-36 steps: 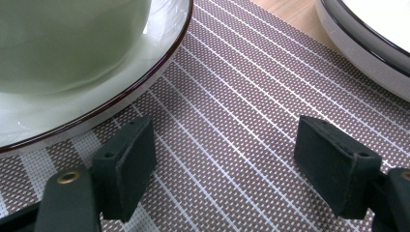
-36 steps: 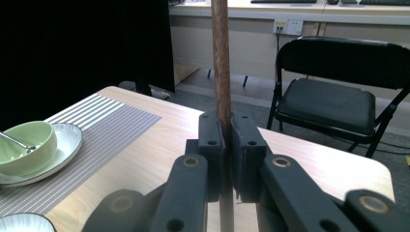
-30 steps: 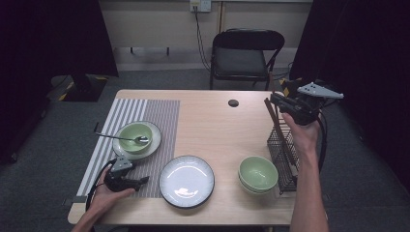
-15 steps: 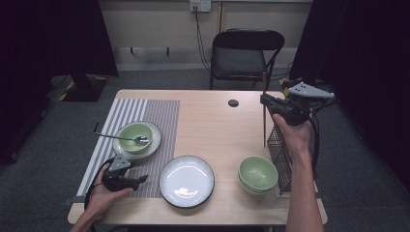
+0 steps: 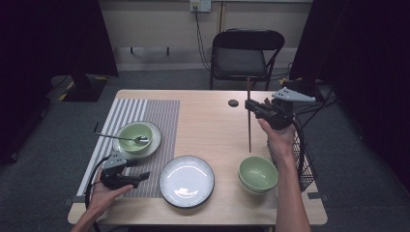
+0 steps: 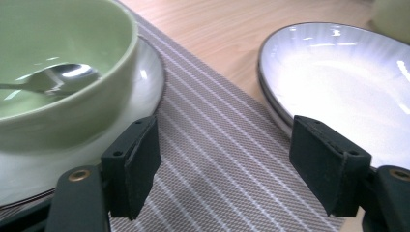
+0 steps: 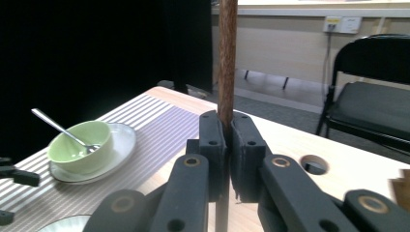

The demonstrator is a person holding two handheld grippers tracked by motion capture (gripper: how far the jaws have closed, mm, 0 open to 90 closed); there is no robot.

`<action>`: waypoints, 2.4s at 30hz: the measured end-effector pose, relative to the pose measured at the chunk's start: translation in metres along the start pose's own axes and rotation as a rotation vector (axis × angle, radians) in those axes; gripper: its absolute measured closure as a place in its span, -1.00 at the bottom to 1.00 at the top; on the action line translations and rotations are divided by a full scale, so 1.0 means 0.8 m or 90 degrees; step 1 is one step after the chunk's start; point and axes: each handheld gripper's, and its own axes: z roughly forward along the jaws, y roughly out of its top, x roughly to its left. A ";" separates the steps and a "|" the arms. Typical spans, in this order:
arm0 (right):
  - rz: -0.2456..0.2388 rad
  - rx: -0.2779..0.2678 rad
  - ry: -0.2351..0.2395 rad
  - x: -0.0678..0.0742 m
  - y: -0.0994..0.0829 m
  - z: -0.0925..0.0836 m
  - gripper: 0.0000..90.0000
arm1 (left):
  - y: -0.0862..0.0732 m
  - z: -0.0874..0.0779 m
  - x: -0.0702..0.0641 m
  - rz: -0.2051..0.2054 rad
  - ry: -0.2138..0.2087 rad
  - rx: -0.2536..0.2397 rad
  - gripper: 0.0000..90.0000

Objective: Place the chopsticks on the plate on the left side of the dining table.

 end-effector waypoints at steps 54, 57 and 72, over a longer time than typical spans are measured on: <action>0.004 -0.016 0.209 0.151 0.006 0.097 0.88 | 0.139 0.067 -0.065 0.016 -0.210 -0.130 0.00; -0.001 -0.013 0.226 0.164 0.003 0.104 0.88 | 0.138 0.067 -0.065 0.014 -0.210 -0.134 0.07; -0.012 -0.014 0.253 0.180 0.006 0.099 0.88 | 0.130 0.055 -0.034 0.006 -0.168 -0.153 0.37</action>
